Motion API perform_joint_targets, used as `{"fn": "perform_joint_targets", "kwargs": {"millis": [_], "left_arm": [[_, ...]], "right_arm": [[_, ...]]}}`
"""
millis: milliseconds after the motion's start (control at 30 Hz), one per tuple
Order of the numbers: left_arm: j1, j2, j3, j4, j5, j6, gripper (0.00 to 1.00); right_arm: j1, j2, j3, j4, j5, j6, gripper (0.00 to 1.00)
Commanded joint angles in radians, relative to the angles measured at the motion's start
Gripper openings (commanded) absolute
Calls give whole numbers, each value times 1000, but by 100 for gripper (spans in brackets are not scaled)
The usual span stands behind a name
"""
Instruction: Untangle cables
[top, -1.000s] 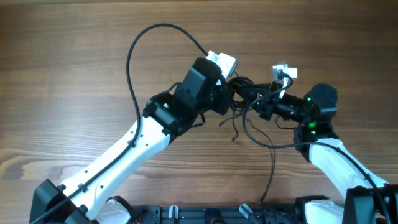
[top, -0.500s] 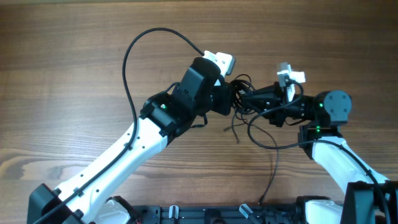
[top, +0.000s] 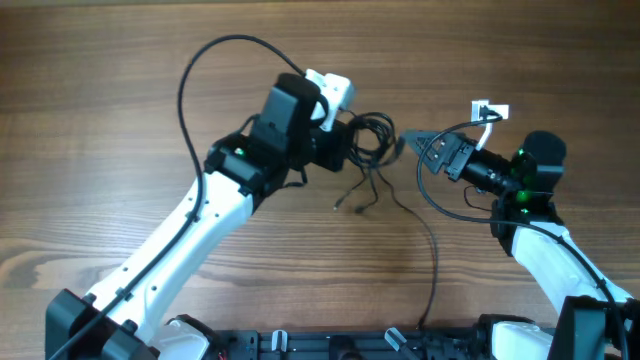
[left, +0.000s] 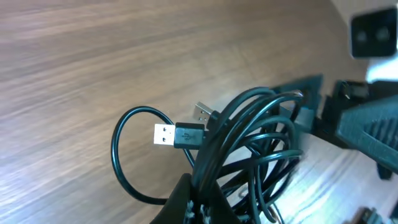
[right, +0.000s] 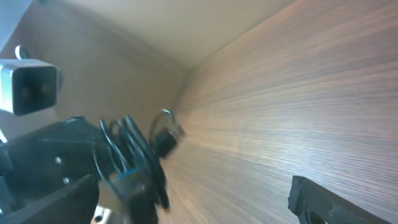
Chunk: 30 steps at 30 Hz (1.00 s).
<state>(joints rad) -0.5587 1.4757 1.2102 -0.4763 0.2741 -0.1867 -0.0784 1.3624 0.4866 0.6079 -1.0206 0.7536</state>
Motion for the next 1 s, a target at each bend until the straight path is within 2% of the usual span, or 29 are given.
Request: {"fn": "perform_joint_targets", "kwargs": {"millis": [0, 33, 100, 200, 233, 333, 433, 633, 800, 900, 967], "left_arm": [[41, 3, -6, 11, -52, -28, 4], [45, 3, -6, 8, -97, -61, 4], [46, 3, -6, 4, -192, -135, 4], [35, 3, -6, 16, -193, -148, 4], [26, 3, -6, 16, -193, -155, 4], [-7, 3, -6, 15, -193, -174, 4], [-51, 3, -6, 13, -193, -173, 4], [-101, 3, -6, 15, -193, -174, 4], [-146, 3, -6, 18, -193, -173, 4], [-146, 3, -6, 34, -151, -158, 4], [-145, 2, -6, 44, -151, -135, 4]], "right_arm": [[0, -11, 3, -3, -2, -45, 99], [0, -11, 3, -3, -32, -47, 97], [4, -11, 3, -3, -77, -48, 85], [55, -11, 3, 0, -74, -54, 57], [85, -11, 3, 2, -66, -84, 55], [180, -11, 3, 2, 51, -166, 56], [233, -11, 3, 25, 166, -179, 57], [237, -11, 3, 43, 196, -182, 57], [236, -11, 3, -22, 412, -204, 51], [236, -11, 3, -90, 432, -219, 15], [236, -11, 3, -155, 516, -222, 5]]}}
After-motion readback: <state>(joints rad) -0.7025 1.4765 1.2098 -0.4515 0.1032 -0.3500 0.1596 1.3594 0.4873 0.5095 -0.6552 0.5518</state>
